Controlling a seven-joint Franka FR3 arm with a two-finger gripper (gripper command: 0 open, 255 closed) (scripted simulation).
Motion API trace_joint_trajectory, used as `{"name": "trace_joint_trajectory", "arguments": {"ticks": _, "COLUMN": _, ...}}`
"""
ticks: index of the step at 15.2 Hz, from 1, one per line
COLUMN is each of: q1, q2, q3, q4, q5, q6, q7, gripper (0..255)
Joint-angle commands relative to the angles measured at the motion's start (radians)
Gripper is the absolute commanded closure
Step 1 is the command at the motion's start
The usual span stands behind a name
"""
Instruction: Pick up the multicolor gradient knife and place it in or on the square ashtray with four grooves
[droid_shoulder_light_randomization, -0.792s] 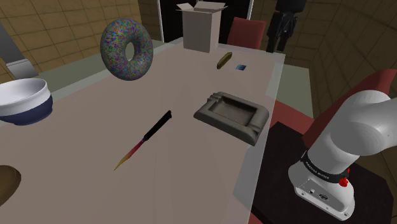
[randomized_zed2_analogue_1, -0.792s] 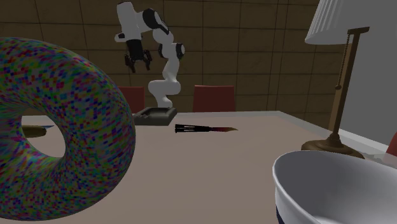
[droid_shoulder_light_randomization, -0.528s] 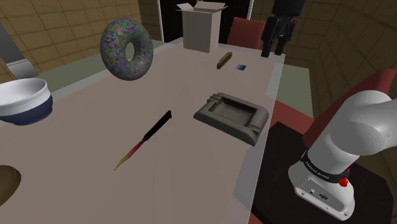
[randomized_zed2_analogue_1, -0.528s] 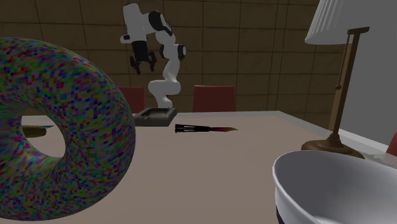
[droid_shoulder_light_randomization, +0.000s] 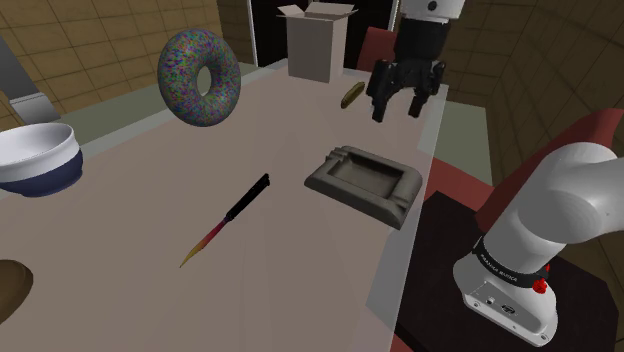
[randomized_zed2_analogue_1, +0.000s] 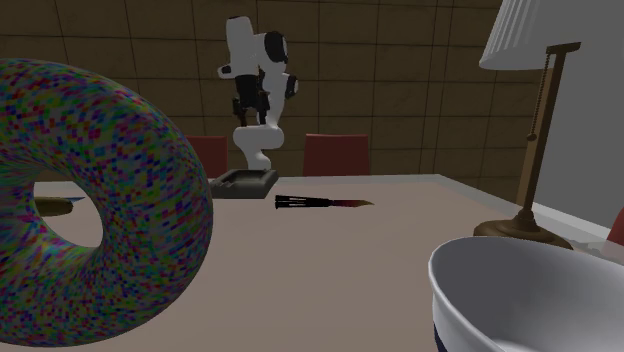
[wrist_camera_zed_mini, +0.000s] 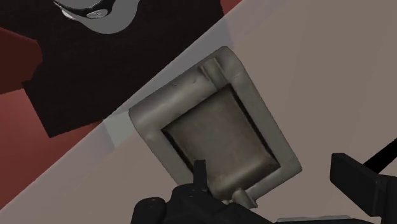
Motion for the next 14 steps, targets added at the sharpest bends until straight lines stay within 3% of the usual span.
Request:
{"name": "trace_joint_trajectory", "arguments": {"ticks": 1, "q1": -0.009, "q2": 0.015, "q3": 0.074, "q4": -0.005, "q5": 0.037, "q6": 0.043, "q7": 0.11, "gripper": 0}}
{"name": "trace_joint_trajectory", "arguments": {"ticks": 8, "q1": -0.088, "q2": 0.155, "q3": 0.34, "q4": 0.054, "q5": 0.107, "q6": 0.198, "q7": 0.47, "gripper": 0}}
{"name": "trace_joint_trajectory", "arguments": {"ticks": 14, "q1": -0.243, "q2": 0.356, "q3": 0.601, "q4": 0.178, "q5": 0.059, "q6": 0.326, "q7": 0.804, "gripper": 0}}
